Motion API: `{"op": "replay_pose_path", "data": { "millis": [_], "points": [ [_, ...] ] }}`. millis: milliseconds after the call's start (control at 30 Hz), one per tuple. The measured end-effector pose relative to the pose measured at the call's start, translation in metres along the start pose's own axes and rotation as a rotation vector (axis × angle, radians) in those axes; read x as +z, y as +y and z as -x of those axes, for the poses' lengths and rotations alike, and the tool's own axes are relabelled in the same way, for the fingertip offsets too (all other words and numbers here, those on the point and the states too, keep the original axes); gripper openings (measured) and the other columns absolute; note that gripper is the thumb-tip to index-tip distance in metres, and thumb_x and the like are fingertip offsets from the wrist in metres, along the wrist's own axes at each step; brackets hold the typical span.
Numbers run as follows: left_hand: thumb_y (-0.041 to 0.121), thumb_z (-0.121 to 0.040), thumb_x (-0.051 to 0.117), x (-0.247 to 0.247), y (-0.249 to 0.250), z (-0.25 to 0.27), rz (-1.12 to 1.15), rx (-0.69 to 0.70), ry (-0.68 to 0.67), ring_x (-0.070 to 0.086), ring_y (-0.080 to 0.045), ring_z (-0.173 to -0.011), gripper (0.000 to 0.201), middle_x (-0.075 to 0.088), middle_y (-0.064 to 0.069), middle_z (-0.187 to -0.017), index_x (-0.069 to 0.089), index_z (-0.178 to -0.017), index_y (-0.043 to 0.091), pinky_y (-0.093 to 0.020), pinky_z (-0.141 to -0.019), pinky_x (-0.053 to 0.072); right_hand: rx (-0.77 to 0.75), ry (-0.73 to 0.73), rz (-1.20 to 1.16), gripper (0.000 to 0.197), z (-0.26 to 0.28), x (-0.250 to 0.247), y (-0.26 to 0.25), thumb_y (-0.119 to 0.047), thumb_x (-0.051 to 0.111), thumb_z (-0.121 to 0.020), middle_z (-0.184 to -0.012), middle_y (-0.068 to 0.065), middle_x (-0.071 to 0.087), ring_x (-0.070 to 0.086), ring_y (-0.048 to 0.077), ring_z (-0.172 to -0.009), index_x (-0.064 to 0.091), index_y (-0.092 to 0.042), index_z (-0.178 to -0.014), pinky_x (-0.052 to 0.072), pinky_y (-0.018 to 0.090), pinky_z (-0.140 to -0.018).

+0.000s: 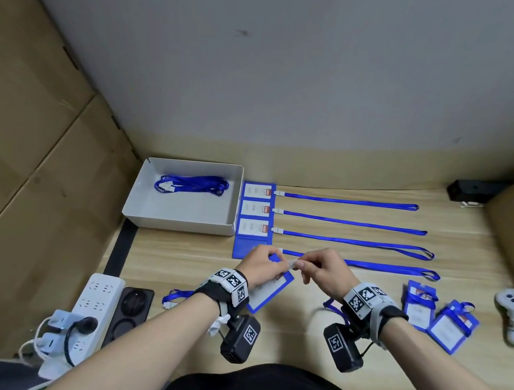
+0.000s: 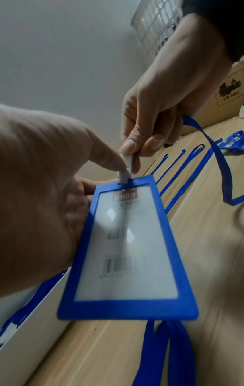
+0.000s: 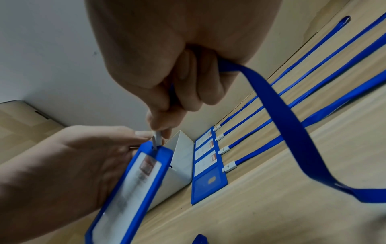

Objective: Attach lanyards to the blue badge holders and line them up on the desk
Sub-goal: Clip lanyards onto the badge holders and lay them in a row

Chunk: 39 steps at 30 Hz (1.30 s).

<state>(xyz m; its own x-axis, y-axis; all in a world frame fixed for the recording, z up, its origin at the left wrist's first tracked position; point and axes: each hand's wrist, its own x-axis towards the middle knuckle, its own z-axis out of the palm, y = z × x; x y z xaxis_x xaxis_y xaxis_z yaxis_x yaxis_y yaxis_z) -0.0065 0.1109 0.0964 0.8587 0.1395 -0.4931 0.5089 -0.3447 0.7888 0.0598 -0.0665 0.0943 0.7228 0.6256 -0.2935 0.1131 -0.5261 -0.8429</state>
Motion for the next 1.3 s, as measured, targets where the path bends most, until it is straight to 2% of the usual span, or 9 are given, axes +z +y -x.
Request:
{"op": "replay_pose_path", "data": {
  "millis": [133, 400, 533, 667, 767, 833, 967, 1133, 1300],
  "points": [
    [0.028, -0.082, 0.069, 0.002, 0.004, -0.004, 0.065, -0.052, 0.004, 0.056, -0.015, -0.062, 0.013, 0.062, -0.001, -0.063, 0.063, -0.088, 0.017, -0.027, -0.066, 0.046, -0.029, 0.051, 0.103, 0.038, 0.004, -0.001, -0.008, -0.035, 0.065, -0.092, -0.052, -0.002, 0.061, 0.046, 0.009, -0.05, 0.068, -0.023, -0.057, 0.04, 0.024, -0.056],
    [0.012, -0.083, 0.066, 0.004, -0.007, -0.005, 0.137, -0.138, -0.077, 0.063, -0.02, -0.082, 0.021, 0.066, -0.01, -0.101, 0.06, -0.103, 0.016, -0.027, -0.067, 0.051, 0.09, 0.151, 0.216, 0.023, 0.004, -0.005, -0.008, -0.03, 0.065, -0.085, -0.052, -0.004, 0.064, 0.048, 0.008, -0.046, 0.074, -0.023, -0.065, 0.049, 0.037, -0.055],
    [0.008, -0.087, 0.067, 0.009, -0.028, -0.003, 0.146, -0.098, -0.05, 0.071, -0.024, -0.088, 0.009, 0.073, -0.014, -0.097, 0.064, -0.094, 0.012, -0.041, -0.085, 0.058, 0.177, 0.131, 0.122, 0.013, 0.006, -0.005, 0.0, -0.029, 0.071, -0.076, -0.056, 0.0, 0.067, 0.056, 0.014, -0.052, 0.077, -0.019, -0.069, 0.053, 0.035, -0.058],
    [0.009, -0.09, 0.066, 0.018, -0.025, -0.003, 0.121, 0.026, -0.084, 0.07, -0.018, -0.088, 0.009, 0.072, -0.006, -0.092, 0.066, -0.096, 0.014, -0.03, -0.078, 0.057, 0.198, 0.017, 0.357, 0.018, 0.008, -0.003, 0.009, -0.039, 0.072, -0.079, -0.064, -0.006, 0.07, 0.065, 0.013, -0.066, 0.078, -0.021, -0.076, 0.054, 0.031, -0.064],
    [0.01, -0.09, 0.066, 0.022, -0.017, -0.006, 0.045, 0.04, -0.187, 0.069, -0.015, -0.086, 0.008, 0.073, -0.006, -0.093, 0.066, -0.091, 0.017, -0.025, -0.074, 0.056, 0.203, 0.04, 0.302, 0.023, 0.014, -0.007, 0.018, -0.043, 0.069, -0.083, -0.061, -0.006, 0.069, 0.06, 0.006, -0.057, 0.077, -0.024, -0.075, 0.051, 0.028, -0.057],
    [0.007, -0.09, 0.064, 0.026, -0.022, -0.01, -0.027, 0.01, -0.234, 0.068, -0.017, -0.09, 0.011, 0.072, -0.007, -0.096, 0.066, -0.093, 0.017, -0.03, -0.08, 0.055, 0.212, 0.11, 0.159, 0.028, 0.02, -0.014, 0.024, -0.043, 0.068, -0.088, -0.059, -0.004, 0.068, 0.052, 0.004, -0.049, 0.074, -0.022, -0.071, 0.043, 0.024, -0.053],
    [0.005, -0.09, 0.059, 0.034, -0.023, -0.017, -0.071, -0.022, -0.183, 0.06, -0.016, -0.11, 0.027, 0.065, -0.006, -0.116, 0.065, -0.116, 0.011, -0.031, -0.102, 0.047, 0.222, 0.15, -0.01, 0.025, 0.033, -0.03, 0.029, -0.032, 0.062, -0.094, -0.065, -0.001, 0.069, 0.052, 0.009, -0.059, 0.072, -0.019, -0.075, 0.042, 0.027, -0.061],
    [0.026, -0.097, 0.054, 0.041, 0.017, -0.013, 0.196, 0.021, -0.194, 0.063, -0.012, -0.08, 0.022, 0.073, -0.006, -0.094, 0.07, -0.095, 0.011, -0.024, -0.071, 0.046, 0.208, 0.126, -0.064, 0.024, 0.042, -0.04, 0.021, -0.015, 0.054, -0.098, -0.067, -0.002, 0.066, 0.051, 0.0, -0.056, 0.072, -0.01, -0.083, 0.041, 0.015, -0.057],
    [0.021, -0.095, 0.056, 0.045, 0.029, -0.009, 0.189, 0.088, -0.199, 0.06, -0.013, -0.069, 0.021, 0.07, -0.002, -0.076, 0.072, -0.087, 0.012, -0.026, -0.063, 0.045, 0.186, 0.133, -0.082, 0.023, 0.043, -0.037, 0.013, -0.012, 0.053, -0.096, -0.065, -0.005, 0.065, 0.051, -0.002, -0.055, 0.071, -0.006, -0.083, 0.04, 0.012, -0.055]
  ]
}}
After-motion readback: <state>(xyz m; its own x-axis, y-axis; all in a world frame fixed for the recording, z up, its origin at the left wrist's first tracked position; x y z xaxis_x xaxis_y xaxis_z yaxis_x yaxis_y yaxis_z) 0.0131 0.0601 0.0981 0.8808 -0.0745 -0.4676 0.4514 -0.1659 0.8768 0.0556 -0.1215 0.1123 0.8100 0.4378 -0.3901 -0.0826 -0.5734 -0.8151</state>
